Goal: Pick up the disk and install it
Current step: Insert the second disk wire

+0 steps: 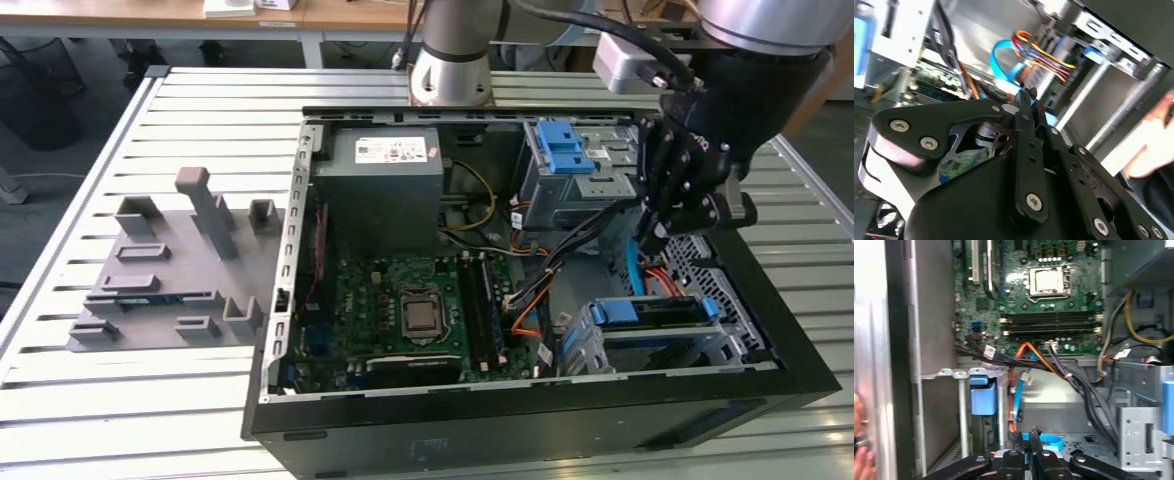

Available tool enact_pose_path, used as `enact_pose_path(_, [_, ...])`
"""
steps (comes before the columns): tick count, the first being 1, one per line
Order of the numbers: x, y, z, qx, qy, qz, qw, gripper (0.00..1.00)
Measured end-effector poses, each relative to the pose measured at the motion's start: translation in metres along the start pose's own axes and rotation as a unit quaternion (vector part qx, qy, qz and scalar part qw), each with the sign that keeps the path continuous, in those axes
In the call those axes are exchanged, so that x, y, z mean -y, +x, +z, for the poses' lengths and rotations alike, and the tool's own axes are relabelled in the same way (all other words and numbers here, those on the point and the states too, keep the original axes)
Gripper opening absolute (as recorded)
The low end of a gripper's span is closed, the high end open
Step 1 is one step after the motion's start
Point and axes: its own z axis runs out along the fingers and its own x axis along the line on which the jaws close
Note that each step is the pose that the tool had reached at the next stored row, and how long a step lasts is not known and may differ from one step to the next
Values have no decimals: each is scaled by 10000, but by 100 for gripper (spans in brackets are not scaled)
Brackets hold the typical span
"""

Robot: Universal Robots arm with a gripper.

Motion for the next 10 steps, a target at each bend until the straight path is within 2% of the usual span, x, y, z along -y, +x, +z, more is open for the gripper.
enact_pose_path(1, [0,2,5,60,-2,2,10000,16])
enact_pose_path(2, [0,4,12,98,-3,3,10000,16])
enact_pose_path(3, [0,8,22,114,-4,4,9999,16])
enact_pose_path(6, [0,37,60,125,-5,3,9999,16])
enact_pose_path(10, [1,114,132,137,-5,4,9999,16])
